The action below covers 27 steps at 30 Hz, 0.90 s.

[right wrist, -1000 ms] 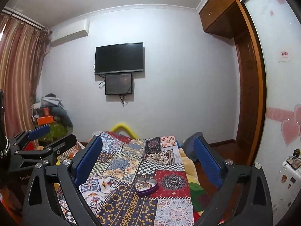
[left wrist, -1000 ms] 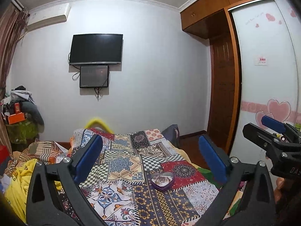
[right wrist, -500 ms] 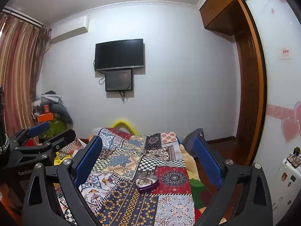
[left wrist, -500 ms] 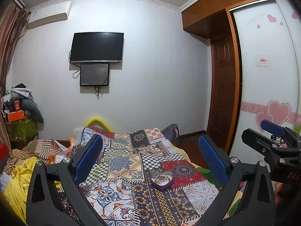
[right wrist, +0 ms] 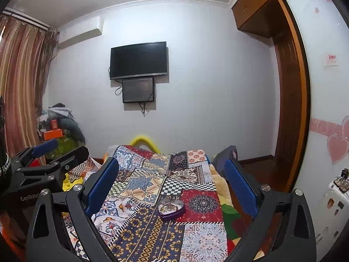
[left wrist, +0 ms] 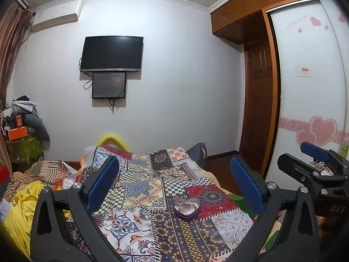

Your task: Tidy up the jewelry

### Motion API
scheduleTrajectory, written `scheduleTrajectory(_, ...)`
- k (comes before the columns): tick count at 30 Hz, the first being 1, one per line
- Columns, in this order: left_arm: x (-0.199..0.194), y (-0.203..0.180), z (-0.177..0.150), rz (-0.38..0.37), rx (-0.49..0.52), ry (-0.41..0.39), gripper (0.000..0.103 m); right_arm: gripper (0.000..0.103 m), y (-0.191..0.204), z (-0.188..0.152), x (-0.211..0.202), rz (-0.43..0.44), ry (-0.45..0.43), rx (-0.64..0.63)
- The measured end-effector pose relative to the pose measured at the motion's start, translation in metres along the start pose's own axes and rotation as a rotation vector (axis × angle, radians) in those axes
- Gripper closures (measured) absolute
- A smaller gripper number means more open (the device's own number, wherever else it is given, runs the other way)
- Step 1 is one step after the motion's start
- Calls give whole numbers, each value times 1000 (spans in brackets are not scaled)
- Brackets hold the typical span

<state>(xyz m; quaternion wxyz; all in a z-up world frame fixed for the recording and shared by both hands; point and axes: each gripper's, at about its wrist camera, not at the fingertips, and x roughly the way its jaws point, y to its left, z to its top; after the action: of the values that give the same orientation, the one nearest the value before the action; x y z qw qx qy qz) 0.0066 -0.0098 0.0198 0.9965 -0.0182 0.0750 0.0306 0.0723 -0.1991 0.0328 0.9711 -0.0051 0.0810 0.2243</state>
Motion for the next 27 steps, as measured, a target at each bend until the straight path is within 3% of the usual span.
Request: scheduleTrajectory(27, 4, 4, -1, -21, -24, 21, 0, 6, -1, -2, 3, 3, 23, -1)
